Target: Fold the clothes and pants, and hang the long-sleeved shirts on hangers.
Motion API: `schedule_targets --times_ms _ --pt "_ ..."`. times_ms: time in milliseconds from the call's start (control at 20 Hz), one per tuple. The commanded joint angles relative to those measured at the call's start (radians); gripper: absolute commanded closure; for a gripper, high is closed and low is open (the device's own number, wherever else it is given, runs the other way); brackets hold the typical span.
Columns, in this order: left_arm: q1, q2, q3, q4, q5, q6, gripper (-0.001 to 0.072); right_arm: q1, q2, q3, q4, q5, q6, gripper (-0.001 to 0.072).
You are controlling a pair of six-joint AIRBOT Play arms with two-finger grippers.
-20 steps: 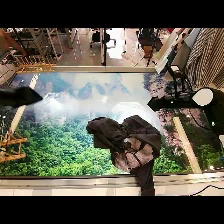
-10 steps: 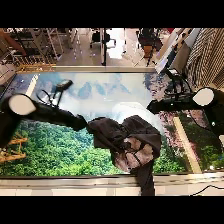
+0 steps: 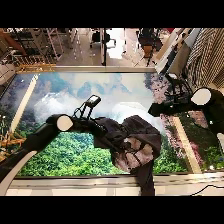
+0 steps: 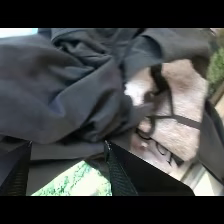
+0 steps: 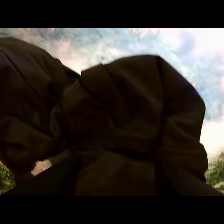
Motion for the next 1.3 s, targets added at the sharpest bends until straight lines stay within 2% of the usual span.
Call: schedule_targets --times_ms 0,50,100,200,250,350,400,450,500,550,750,1050,1150,1250 --pt "-0.013 -0.113 0.010 -0.021 -0.022 -0.042 0.0176 -0.018 -0.059 -0.018 0.039 0.216 -0.006 0.0165" --pt "-0.013 -0.145 0.028 -0.021 -0.047 -0.027 0.0094 -0.012 -0.076 -0.040 0.078 0.246 -0.052 0.0123" --pt "-0.016 -0.178 0.053 -0.021 -0.073 -0.012 0.0008 0.003 -0.084 -0.069 0.114 0.251 -0.086 0.0123" --pt "-0.015 -0.235 0.102 -0.021 -0.097 -0.001 -0.0005 0.060 -0.092 -0.143 0.121 0.207 -0.169 0.0099" --pt "-0.015 -0.265 0.128 -0.022 -0.096 -0.002 -0.0005 0.095 -0.097 -0.183 0.093 0.167 -0.175 0.0073" --pt "-0.015 -0.323 0.169 -0.022 -0.086 -0.007 0.0008 0.155 -0.113 -0.253 -0.003 0.062 -0.158 0.0083" --pt "-0.015 -0.349 0.180 -0.021 -0.051 -0.035 0.0079 0.174 -0.123 -0.278 -0.036 0.010 -0.135 0.0096" --pt "-0.015 -0.364 0.181 -0.021 0.016 -0.045 0.0241 0.186 -0.137 -0.291 -0.062 -0.042 -0.109 0.0225" --pt "-0.009 -0.369 0.181 -0.021 0.095 -0.055 0.0506 0.191 -0.149 -0.292 -0.082 -0.085 -0.066 0.0453" --pt "0.002 -0.362 0.189 -0.022 0.149 -0.062 0.0696 0.190 -0.150 -0.290 -0.088 -0.137 -0.045 0.0682" --pt "0.121 -0.276 0.354 -0.023 0.132 -0.063 0.0697 0.191 -0.149 -0.102 -0.063 -0.254 -0.047 0.0690" --pt "0.499 -0.122 0.682 -0.187 -0.025 -0.063 0.0697 0.191 -0.149 0.478 0.072 -0.495 -0.088 0.0691" --pt "0.614 -0.090 0.715 -0.225 -0.134 -0.063 0.0697 0.191 -0.149 0.592 0.122 -0.420 -0.114 0.0691" --pt "0.671 -0.096 0.707 -0.215 -0.374 -0.062 0.0697 0.191 -0.150 0.595 0.135 -0.190 -0.136 0.0690"
